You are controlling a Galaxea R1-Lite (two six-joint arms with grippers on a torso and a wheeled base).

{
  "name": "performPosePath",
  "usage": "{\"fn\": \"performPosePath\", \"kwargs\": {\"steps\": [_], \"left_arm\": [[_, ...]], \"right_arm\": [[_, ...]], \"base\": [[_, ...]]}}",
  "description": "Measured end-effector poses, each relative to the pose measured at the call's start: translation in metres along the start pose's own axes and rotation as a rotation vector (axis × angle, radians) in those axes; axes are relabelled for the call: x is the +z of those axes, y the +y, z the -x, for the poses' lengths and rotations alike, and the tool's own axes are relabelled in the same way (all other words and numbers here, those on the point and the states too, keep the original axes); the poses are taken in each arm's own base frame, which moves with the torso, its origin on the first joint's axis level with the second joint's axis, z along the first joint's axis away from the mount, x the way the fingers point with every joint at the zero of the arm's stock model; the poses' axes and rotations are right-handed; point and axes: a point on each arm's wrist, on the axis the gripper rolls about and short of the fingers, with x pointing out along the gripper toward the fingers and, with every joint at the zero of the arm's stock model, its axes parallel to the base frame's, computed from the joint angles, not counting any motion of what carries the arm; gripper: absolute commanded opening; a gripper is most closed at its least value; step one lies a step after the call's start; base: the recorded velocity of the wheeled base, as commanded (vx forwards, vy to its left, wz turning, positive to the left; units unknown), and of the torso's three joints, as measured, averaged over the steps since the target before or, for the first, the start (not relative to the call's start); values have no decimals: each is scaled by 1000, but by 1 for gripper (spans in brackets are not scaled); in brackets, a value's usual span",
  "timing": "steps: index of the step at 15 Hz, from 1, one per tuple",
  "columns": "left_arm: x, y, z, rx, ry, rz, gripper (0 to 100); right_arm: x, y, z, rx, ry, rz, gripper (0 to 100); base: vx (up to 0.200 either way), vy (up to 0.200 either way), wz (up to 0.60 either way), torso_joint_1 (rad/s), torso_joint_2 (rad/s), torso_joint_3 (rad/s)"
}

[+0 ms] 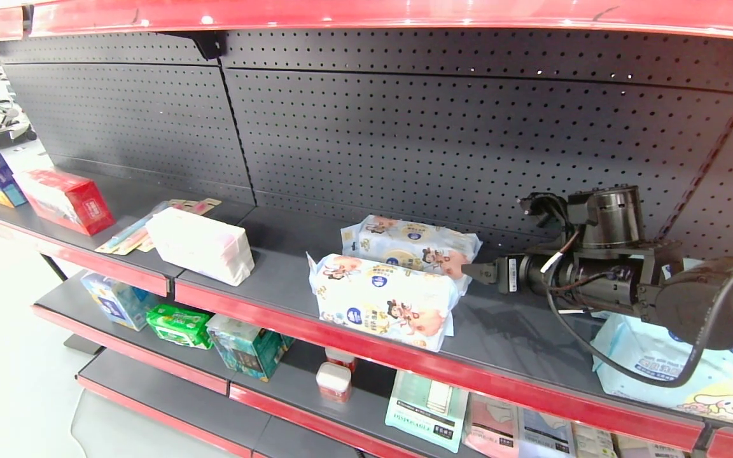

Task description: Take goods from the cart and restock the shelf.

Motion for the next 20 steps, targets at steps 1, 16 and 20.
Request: {"fn": "performPosePath", "kwargs": {"steps": [1,16,20], "left_arm": [[0,0,0,0,0,0,100],[0,0,0,0,0,0,100],[0,0,0,0,0,0,100]], "right_arm": [[0,2,0,4,0,2,100],[-7,11,-24,-4,37,-8,100],[-10,19,-24,16,45,5,100]], "base": [[0,0,0,0,0,0],[0,0,0,0,0,0],[0,0,0,0,0,0]]}}
